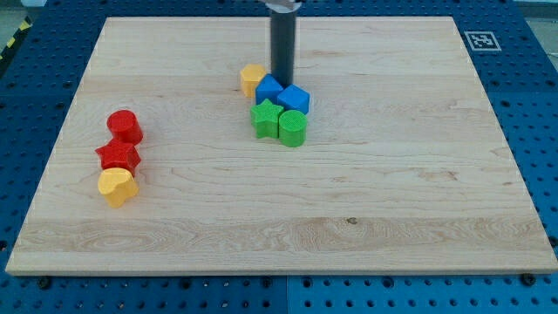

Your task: Push the yellow hexagon towards red circle

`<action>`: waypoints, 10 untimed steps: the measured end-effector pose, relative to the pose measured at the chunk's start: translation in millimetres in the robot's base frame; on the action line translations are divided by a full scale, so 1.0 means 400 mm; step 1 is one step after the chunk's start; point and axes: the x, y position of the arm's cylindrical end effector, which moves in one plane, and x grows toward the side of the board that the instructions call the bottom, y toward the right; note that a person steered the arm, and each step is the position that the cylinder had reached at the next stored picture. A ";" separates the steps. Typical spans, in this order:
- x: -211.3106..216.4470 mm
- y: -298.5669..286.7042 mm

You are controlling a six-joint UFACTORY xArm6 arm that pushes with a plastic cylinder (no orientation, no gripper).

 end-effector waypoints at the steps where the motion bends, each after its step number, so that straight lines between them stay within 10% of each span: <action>1: -0.007 -0.035; 10: 0.037 -0.170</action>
